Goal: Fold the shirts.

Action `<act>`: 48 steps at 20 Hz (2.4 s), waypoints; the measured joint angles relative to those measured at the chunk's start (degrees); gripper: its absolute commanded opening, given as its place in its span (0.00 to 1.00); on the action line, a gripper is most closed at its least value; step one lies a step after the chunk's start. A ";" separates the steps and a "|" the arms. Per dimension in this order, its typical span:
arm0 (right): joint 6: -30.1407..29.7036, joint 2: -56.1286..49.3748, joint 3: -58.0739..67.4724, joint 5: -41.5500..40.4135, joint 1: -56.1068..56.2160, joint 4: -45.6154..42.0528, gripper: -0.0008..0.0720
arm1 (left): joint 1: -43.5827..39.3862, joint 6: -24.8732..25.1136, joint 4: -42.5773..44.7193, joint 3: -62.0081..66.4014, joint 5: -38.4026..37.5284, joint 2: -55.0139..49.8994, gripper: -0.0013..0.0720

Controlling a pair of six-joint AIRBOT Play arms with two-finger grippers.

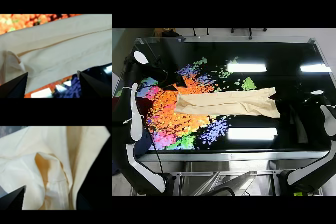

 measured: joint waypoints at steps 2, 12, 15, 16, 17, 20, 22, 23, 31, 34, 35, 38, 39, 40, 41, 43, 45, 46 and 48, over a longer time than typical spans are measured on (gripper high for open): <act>0.00 -0.66 -0.02 1.51 0.61 0.39 0.95 | -1.88 -0.17 -0.07 -0.09 0.33 0.11 0.97; 0.52 3.78 7.26 6.16 5.25 6.54 0.04 | -18.67 -0.63 -0.04 -0.15 8.33 -2.97 0.04; 3.78 8.13 13.97 8.98 6.40 8.04 0.04 | -25.42 -1.31 -0.22 -0.15 13.49 -7.23 0.04; 4.98 9.22 16.11 10.27 6.60 8.50 0.04 | -27.47 -1.57 -0.85 -0.15 15.63 -8.74 0.04; 6.03 10.34 18.23 11.61 6.75 9.11 0.04 | -29.57 -1.97 -2.64 -0.15 18.25 -10.45 0.04; 8.31 12.79 21.94 14.29 7.41 10.51 0.05 | -34.51 -2.19 -11.65 1.84 25.94 -15.78 0.04; 9.29 13.57 23.02 15.41 8.35 10.82 0.04 | -37.13 -2.38 -18.58 4.04 30.32 -19.26 0.04; 9.57 13.77 23.34 15.76 8.94 10.84 0.04 | -38.16 -2.38 -21.75 4.68 32.26 -20.55 0.04; 12.13 13.09 24.13 16.39 14.10 7.74 0.05 | -30.58 4.85 -38.27 2.86 23.23 -13.92 0.04; 12.39 12.37 24.13 12.72 19.43 7.13 0.05 | -22.23 7.23 -41.88 2.69 15.04 -4.74 0.04; 12.39 11.80 24.13 10.80 21.92 7.10 0.05 | -19.17 7.93 -42.73 2.67 13.22 -1.22 0.04; 12.04 8.07 24.15 3.54 31.06 6.97 0.16 | -11.32 9.66 -43.93 2.54 9.64 7.91 0.04; 11.82 6.01 24.13 1.11 34.67 6.86 0.37 | -9.25 10.38 -44.17 2.29 9.05 10.49 0.04; 11.63 3.85 24.15 -1.29 38.07 6.93 0.38 | -7.52 11.08 -44.33 1.75 8.28 12.76 0.04; 11.34 1.29 24.15 -4.46 41.83 7.13 0.35 | -6.01 12.00 -44.37 0.76 7.80 15.19 0.04; 8.87 -3.48 24.13 -9.88 48.30 8.74 0.43 | -4.11 14.12 -44.46 -2.19 7.10 19.43 0.04; 5.66 -6.08 24.22 -11.85 52.00 12.33 0.46 | -3.15 16.00 -44.46 -6.05 7.06 22.82 0.04; 4.46 -6.36 24.35 -11.87 52.48 13.49 0.46 | -2.86 16.85 -44.46 -7.98 7.26 24.11 0.04; 3.17 -5.18 24.52 -9.68 51.04 14.97 0.46 | -2.49 18.12 -44.48 -11.63 7.56 25.99 0.04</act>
